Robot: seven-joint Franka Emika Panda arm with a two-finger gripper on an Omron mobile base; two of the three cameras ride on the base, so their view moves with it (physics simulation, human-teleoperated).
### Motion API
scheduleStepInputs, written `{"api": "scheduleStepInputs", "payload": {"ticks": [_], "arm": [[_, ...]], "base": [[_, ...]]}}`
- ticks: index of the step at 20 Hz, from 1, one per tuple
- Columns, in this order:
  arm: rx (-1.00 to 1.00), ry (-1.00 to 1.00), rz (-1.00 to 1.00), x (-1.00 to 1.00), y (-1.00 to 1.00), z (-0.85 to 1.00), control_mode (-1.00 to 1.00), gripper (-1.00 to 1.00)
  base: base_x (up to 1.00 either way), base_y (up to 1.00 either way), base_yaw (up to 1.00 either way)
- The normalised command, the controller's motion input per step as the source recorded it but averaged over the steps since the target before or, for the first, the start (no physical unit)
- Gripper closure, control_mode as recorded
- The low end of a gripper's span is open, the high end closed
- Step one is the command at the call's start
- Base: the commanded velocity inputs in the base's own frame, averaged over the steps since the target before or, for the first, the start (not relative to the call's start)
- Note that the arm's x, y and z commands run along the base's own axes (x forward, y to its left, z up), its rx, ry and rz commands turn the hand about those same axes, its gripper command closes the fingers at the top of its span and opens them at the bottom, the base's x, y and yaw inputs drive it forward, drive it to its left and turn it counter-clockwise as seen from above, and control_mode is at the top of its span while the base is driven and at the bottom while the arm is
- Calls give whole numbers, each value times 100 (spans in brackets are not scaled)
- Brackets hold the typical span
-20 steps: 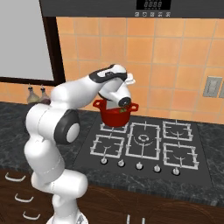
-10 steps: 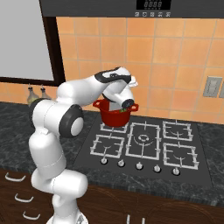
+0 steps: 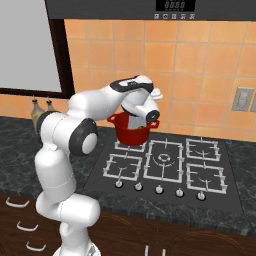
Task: Put the potato and avocado in the pot. Retrieve the spatula and lightly stir the vegetables in the pot.
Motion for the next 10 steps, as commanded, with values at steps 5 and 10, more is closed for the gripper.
{"api": "scheduleStepInputs", "payload": {"ticks": [5, 10], "arm": [[3, 4, 0, 9, 0, 0, -100, 100], [1, 7, 0, 42, 9, -73, -100, 100]], "base": [[0, 0, 0], [0, 0, 0]]}}
